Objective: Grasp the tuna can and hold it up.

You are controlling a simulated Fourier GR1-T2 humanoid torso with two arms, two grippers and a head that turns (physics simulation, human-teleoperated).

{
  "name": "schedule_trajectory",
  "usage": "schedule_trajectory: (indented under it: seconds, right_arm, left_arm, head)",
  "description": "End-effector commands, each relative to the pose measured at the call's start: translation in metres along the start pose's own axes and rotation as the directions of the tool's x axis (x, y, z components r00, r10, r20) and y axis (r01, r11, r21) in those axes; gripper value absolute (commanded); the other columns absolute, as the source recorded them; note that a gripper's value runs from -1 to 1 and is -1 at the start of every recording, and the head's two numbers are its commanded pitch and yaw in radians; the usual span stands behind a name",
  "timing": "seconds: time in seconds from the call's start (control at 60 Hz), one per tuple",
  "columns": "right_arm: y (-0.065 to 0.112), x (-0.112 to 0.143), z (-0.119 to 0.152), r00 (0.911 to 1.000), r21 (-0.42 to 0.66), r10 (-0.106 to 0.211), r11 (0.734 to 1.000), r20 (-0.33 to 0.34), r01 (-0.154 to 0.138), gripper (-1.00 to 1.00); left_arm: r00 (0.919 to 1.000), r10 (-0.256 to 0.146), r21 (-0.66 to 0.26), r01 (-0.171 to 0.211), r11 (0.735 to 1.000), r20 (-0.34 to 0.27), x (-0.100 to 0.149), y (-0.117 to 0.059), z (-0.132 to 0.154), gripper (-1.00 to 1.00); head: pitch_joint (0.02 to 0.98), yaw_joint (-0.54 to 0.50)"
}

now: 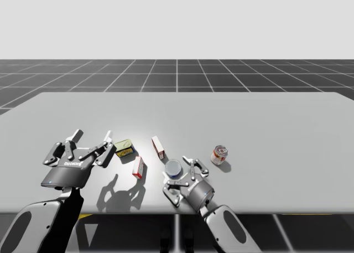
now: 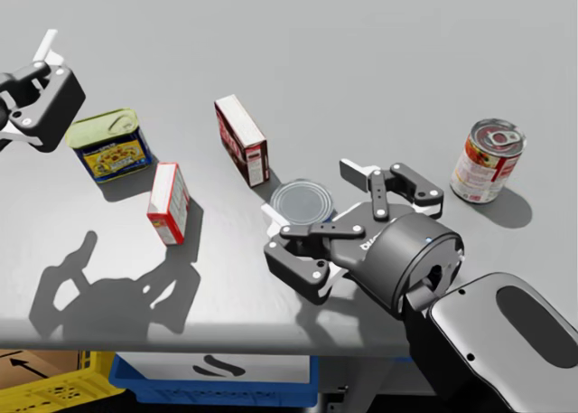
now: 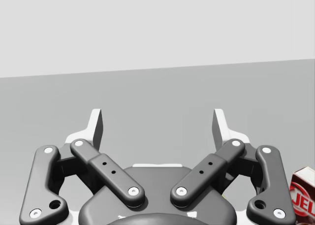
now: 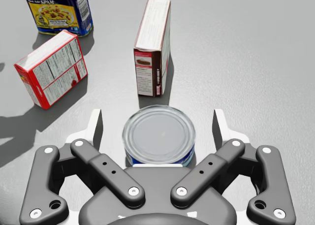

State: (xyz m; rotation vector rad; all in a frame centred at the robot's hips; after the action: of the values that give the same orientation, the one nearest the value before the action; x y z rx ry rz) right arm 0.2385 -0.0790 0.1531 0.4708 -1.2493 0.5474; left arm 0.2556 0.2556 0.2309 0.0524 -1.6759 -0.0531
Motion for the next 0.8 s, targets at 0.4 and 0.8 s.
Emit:
schedule_trajectory:
  seconds: [0.4,0.8]
  right_arm:
    - [0.000,-0.025,-0.032,0.9994,-0.027,0.026,0.999,-0.022,-0.027,-1.00]
    - [0.000,-0.034,-0.034,0.9972,-0.003,0.031,1.000,-0.068,-0.031,0.71]
  left_arm:
    - [1.0000,-0.002,0.004,0.002,1.000,0.003,0.000,0.001,0.000,-1.00]
    - [1.0000,-0.007,0.006,0.007,1.000,0.000,0.000,0.001,0.000,-1.00]
  head:
    - [0.925,0.06]
    - [0.914,0.06]
